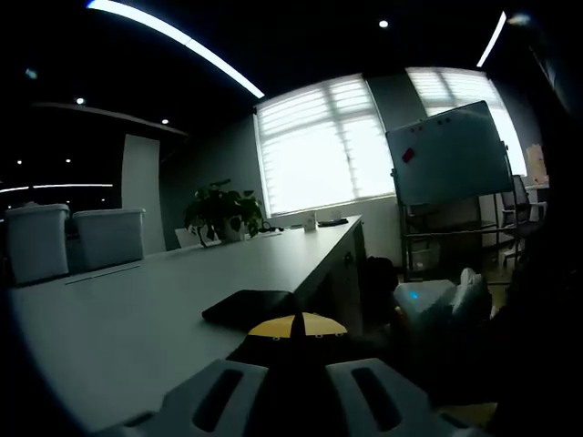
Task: Clamp the fixed fixture on the desktop, loosen the retaining clip, secure it to the edge of the desk, and tighten the retaining clip.
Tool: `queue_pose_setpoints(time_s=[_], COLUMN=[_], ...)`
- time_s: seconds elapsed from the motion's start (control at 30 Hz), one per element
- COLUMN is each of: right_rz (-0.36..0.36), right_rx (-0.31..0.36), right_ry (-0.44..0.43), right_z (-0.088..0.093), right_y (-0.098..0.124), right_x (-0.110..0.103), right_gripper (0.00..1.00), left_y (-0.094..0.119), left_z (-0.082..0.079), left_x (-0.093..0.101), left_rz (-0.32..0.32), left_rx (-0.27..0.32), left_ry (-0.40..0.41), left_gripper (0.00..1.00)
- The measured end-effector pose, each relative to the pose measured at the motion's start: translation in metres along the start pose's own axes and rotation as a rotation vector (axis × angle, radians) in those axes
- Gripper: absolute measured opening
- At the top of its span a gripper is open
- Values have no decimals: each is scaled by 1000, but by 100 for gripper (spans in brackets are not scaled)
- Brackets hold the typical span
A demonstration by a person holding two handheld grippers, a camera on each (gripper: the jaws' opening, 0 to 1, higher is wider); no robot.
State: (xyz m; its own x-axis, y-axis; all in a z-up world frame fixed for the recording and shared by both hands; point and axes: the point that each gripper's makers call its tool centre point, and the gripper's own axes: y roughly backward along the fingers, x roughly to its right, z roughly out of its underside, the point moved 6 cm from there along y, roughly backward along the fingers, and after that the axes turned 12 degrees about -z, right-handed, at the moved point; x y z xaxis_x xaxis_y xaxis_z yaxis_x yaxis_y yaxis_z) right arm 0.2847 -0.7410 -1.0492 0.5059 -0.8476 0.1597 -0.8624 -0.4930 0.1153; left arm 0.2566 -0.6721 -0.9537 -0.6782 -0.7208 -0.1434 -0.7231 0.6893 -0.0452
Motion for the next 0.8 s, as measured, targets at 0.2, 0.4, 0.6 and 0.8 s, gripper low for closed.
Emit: queue_pose_setpoints(time_s=[0.2, 0.4, 0.6, 0.8], right_rz=[46, 91, 104, 14], right_rx=[-17, -40, -34, -39], right_ry=[-35, -91, -48, -38], right_z=[-3, -2, -6, -6], right_y=[-15, -24, -23, -22], right_x=[-8, -9, -13, -10], right_gripper=[45, 37, 27, 26], left_y=[1, 2, 3, 2], left_z=[0, 0, 0, 0], left_x=[-3, -5, -6, -6], left_rz=[9, 12, 13, 13], left_rx=[7, 9, 9, 13], left_ry=[25, 30, 28, 20], left_gripper=[1, 1, 1, 1])
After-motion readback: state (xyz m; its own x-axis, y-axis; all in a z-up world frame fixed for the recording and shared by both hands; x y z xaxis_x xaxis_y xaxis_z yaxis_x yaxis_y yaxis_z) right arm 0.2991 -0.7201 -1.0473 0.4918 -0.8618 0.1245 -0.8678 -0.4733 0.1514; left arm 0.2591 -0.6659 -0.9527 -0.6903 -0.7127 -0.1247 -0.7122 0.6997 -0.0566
